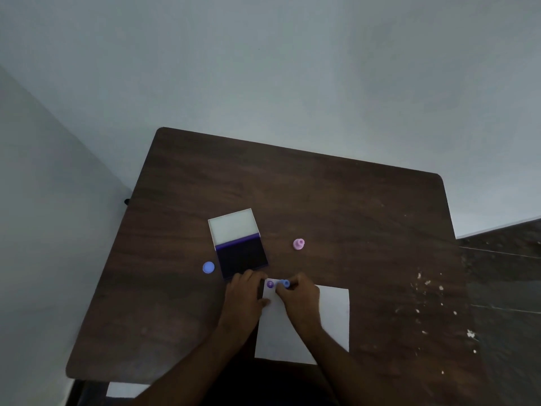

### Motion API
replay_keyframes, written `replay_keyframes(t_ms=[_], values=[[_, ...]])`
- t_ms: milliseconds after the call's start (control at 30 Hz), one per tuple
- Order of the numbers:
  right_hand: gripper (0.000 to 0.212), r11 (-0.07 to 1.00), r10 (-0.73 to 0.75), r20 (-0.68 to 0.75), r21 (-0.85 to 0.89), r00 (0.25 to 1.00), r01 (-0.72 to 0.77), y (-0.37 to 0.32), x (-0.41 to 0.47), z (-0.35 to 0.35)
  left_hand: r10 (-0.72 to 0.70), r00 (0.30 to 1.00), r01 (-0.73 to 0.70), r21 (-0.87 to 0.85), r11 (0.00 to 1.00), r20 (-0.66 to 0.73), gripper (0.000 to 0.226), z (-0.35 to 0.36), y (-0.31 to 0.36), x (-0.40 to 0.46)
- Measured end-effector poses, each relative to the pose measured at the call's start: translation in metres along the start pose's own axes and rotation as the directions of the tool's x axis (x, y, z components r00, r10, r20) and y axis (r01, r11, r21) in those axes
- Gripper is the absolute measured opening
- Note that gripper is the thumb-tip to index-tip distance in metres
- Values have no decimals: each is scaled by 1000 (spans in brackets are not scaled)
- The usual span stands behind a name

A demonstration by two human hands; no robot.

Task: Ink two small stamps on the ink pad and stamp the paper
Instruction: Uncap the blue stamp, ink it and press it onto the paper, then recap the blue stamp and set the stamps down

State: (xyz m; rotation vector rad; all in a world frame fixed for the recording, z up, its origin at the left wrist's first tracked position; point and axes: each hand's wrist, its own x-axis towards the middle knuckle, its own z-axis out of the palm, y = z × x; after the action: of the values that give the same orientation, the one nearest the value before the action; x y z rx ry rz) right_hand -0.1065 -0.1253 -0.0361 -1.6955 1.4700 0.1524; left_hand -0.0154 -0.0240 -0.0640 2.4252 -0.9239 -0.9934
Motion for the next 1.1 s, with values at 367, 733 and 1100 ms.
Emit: replay_keyframes(t_ms=[367,733,1100], values=[[17,915,195,-110,377,975,-141,19,-4,-32,22,999,-23,-20,1000,-36,51,-6,5,-1],[2,852,38,54,520,998,-61,-19,-12,-10,-9,977,-44,-241,970,-215,34,-25,-6,-11],[19,645,3,325,722,946,-250,-62,-16,12,-339,855,233,-294,927,-392,43,-55,-72,-25]])
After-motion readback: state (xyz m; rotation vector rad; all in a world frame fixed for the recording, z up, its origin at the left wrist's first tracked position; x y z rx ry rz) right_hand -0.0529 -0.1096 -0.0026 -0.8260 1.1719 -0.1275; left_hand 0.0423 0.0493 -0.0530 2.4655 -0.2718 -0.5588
